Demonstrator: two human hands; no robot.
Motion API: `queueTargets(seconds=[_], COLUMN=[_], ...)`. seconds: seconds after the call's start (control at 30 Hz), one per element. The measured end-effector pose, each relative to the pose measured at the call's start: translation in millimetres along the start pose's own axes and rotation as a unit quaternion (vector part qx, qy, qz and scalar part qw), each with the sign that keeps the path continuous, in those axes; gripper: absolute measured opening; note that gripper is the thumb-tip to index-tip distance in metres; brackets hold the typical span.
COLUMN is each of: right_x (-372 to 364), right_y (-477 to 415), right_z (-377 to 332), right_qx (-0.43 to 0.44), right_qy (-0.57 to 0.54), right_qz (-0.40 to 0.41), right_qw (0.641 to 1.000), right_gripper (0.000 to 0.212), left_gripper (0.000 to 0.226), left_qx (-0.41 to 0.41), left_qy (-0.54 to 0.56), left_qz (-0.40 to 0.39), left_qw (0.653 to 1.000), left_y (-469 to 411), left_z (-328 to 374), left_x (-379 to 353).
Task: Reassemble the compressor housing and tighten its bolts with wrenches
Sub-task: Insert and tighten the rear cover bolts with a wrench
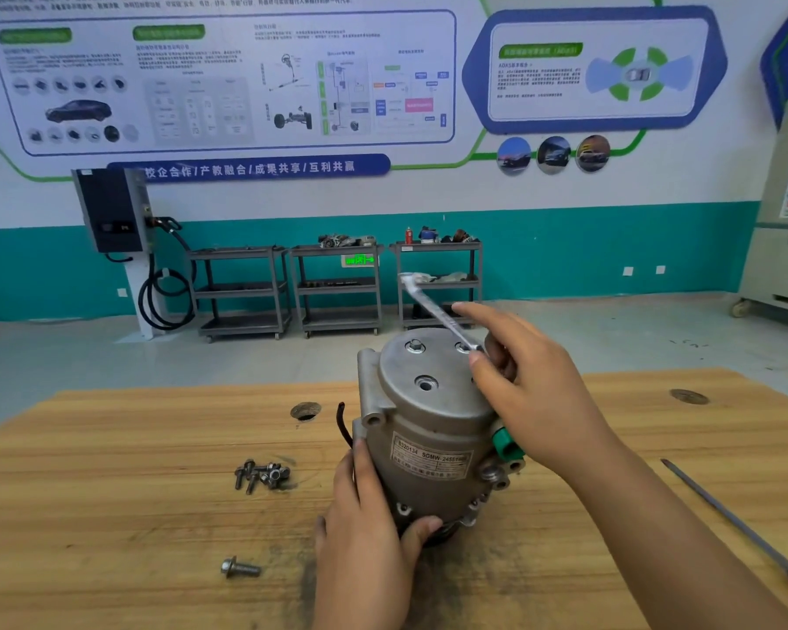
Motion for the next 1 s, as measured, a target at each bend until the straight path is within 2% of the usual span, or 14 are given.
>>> queueTargets(seconds=[0.1, 0.3, 0.5, 0.67, 0.87, 1.0], right_x=[2.3, 20.4, 43.9, 56.2, 66.4, 71.5], right_y=[-0.5, -3.9, -6.1, -0.6, 9.3, 10.8], right_z=[2.8, 9.7, 10.7, 3.2, -8.9, -17.2], right_qx=[-0.03, -0.031, -0.04, -0.043, -0.021, -0.01], right_qy=[0.022, 0.133, 0.219, 0.151, 0.138, 0.054], right_qz=[-0.022, -0.095, -0.108, -0.161, -0.219, -0.255], right_qw=[0.999, 0.986, 0.969, 0.974, 0.966, 0.965], right_gripper=[0.026, 0.035, 0.024, 0.023, 0.026, 0.032], left_gripper=[0.11, 0.109, 0.109, 0.107, 0.107, 0.109], left_qx=[-0.005, -0.012, -0.018, -0.023, -0.018, -0.014], left_qy=[-0.003, -0.006, -0.012, -0.021, -0.014, 0.001], left_qz=[-0.001, -0.001, 0.0, 0.0, -0.003, -0.006], left_qw=[1.0, 1.0, 1.0, 1.0, 1.0, 1.0], left_y=[0.1, 0.0, 1.2, 1.5, 0.4, -0.4], left_z=[-0.2, 0.8, 1.2, 1.5, 0.6, -3.3], left_x=[0.0, 0.7, 2.7, 3.1, 3.2, 2.8])
Point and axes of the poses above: each hand's wrist, its own y-axis away from the middle knuckle, its own x-axis out of the back of the hand, z = x × y, the point moved 3 cm from there along -y, towards the middle knuckle, and after that the axes turned 4 degrees about x, right-handed, at the moved point
